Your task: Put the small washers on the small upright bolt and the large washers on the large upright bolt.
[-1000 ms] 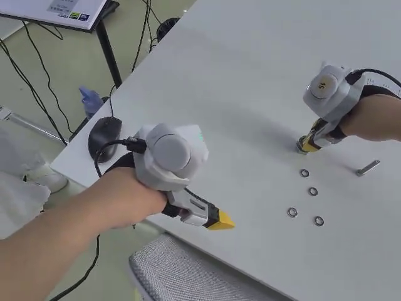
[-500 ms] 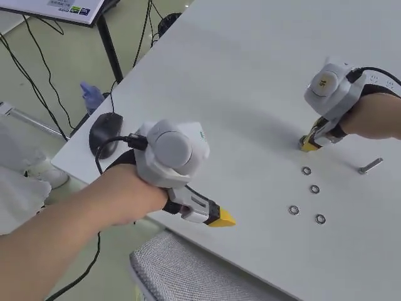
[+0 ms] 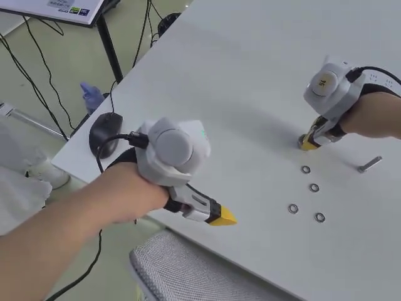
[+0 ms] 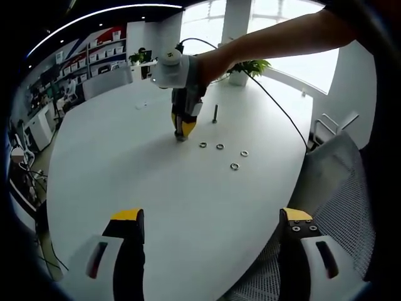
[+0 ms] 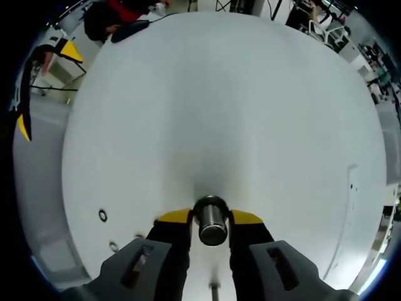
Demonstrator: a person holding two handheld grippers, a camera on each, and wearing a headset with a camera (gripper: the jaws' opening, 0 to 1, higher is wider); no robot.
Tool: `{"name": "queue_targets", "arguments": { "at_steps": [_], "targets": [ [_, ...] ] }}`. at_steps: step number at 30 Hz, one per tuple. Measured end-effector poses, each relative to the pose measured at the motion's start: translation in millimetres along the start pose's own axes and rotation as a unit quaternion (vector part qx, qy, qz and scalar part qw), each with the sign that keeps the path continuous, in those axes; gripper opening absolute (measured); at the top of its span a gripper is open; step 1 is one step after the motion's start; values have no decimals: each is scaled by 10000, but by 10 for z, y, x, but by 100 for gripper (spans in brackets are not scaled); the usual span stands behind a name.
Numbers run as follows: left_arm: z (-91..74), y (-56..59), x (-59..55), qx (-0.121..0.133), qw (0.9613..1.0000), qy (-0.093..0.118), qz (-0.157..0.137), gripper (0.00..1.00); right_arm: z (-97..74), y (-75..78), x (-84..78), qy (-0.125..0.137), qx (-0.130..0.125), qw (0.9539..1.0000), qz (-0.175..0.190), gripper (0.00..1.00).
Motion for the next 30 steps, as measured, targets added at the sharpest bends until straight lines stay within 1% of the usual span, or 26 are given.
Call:
{"name": "queue_targets", "arguments": {
  "at_steps": [4, 9, 11, 13, 16, 18, 22, 26, 30],
  "targets": [
    [-6, 2, -2, 16, 10000, 15, -11, 89, 10, 2, -4, -9, 4, 10000, -81, 24],
    [-10, 18, -9, 29, 10000, 43, -30, 90, -5, -13, -19, -6, 35, 10000, -81, 24],
    [-5, 20, -16, 33, 10000, 55, -43, 91, -13, -20, -21, 23, 48, 9999, -95, 28],
    [-3, 23, -14, 40, 9999, 77, -54, 92, -17, -23, -23, 59, 54, 9999, -107, 35],
    [-1, 31, -8, 22, 9999, 101, -51, 93, -44, -8, -27, 123, 25, 9999, -107, 39],
    [-1, 32, -6, 39, 9999, 90, -34, 94, -66, -7, -23, 190, 77, 9998, -29, 40],
    [-8, 34, 4, 35, 9999, 97, -29, 95, -106, -32, -6, 231, 91, 9997, -39, 41],
    [-7, 35, 3, 43, 10000, 75, -4, 95, -149, -40, 8, 243, 72, 9996, -126, 42],
    [-3, 40, 13, 43, 10000, 90, 5, 95, -247, -67, 20, 315, 14, 9994, -156, 42]
  ]
}}
Point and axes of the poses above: the centre of the closed fingertips' face, and the gripper's own axes: z roughly forward along the fingers, y roughly to its right, x roughly out of its top, the point moved 9 cm from there along -z, roughly backward along the fingers, and after that the axes turned 8 degrees about -z, right-handed, at the moved point
